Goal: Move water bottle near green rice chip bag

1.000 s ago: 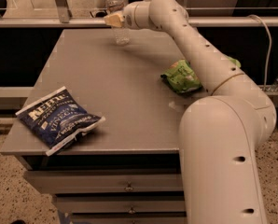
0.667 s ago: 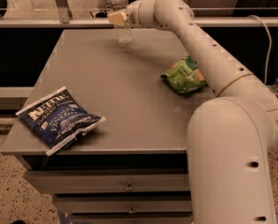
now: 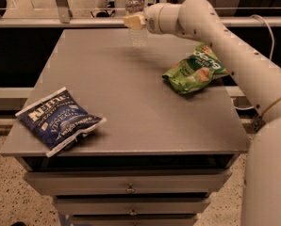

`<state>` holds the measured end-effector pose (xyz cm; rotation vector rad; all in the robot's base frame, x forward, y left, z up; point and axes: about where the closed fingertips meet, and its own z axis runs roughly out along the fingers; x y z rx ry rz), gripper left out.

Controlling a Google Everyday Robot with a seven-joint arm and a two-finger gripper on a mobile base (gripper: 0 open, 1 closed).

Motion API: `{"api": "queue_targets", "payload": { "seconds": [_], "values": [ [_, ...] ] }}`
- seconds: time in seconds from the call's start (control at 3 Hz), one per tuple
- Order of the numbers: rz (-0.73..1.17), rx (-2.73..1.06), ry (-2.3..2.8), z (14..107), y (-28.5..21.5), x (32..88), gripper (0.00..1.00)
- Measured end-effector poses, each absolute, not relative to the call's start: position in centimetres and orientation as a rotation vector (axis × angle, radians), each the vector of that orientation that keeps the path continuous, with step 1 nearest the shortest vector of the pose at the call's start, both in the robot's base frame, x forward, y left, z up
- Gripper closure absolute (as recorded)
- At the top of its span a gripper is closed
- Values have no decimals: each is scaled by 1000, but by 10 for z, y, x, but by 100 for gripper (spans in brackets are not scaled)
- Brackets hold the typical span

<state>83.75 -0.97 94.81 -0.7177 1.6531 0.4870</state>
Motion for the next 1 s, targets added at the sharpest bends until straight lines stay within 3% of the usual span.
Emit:
{"api": "queue_targets", "payload": {
  "seconds": [1.0],
  "values": [
    [413,-635,1568,959,-106,780,100]
  ]
}}
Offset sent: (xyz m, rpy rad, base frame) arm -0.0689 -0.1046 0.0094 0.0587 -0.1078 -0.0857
